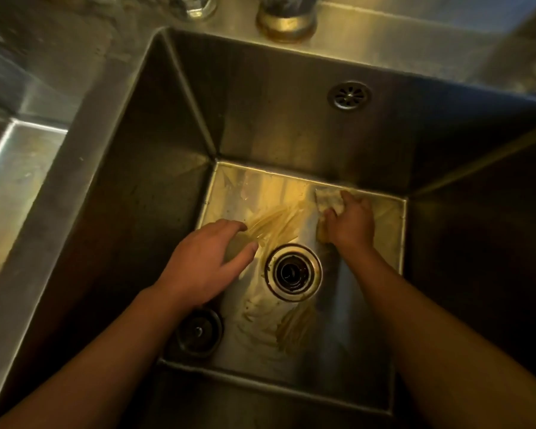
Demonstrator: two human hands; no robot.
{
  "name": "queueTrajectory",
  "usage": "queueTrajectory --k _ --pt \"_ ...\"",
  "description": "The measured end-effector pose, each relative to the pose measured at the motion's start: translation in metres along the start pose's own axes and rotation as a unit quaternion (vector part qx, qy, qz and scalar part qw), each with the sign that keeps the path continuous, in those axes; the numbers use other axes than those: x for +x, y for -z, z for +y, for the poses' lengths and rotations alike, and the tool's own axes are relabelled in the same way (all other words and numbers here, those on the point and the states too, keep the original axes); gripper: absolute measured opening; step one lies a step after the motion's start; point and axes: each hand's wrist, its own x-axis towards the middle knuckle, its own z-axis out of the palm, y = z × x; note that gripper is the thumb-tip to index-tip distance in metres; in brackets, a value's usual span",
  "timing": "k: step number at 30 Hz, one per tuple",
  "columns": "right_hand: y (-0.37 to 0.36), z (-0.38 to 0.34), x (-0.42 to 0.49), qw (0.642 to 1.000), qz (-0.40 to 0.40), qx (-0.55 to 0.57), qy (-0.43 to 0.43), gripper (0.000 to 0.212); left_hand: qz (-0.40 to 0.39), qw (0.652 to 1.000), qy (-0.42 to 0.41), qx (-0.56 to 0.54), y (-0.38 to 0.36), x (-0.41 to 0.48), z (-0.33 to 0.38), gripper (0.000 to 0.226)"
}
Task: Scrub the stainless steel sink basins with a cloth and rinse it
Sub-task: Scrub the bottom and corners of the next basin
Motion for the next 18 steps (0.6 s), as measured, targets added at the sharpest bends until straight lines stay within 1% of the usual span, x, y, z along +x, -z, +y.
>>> queueTrajectory --k 2,6,10,11,13,14,18 --pt "-0.012 -0.01 -0.001 1.0 -0.011 0.007 0.019 0.059 0.005 1.0 0.004 -0.002 0.002 0.0 0.0 0.064" --pt "-0.036 -0.043 -0.01 0.994 -0.055 -0.004 0.096 0.057 -0.016 1.0 0.014 0.004 -0.002 -0.005 -0.003 0.067" --pt "-0.056 -0.076 -0.032 0.969 -0.119 -0.019 0.216 0.054 -0.012 0.999 0.03 0.005 -0.003 -0.004 -0.008 0.067" --pt "-0.059 -0.079 -0.034 0.963 -0.13 -0.025 0.234 0.054 -0.008 1.0 0.03 0.005 -0.002 -0.004 -0.008 0.066" --pt "-0.058 -0.078 -0.03 0.962 -0.142 -0.025 0.232 0.054 -0.003 0.999 0.034 -0.001 -0.002 -0.004 -0.009 0.063" --pt "-0.055 -0.074 -0.026 0.967 -0.139 -0.017 0.214 0.053 -0.001 0.999 0.036 -0.005 -0.001 -0.003 -0.009 0.063" --pt "-0.03 -0.028 -0.008 0.99 -0.064 0.042 0.121 0.047 0.003 1.0 0.03 -0.007 0.001 -0.002 -0.008 0.064"
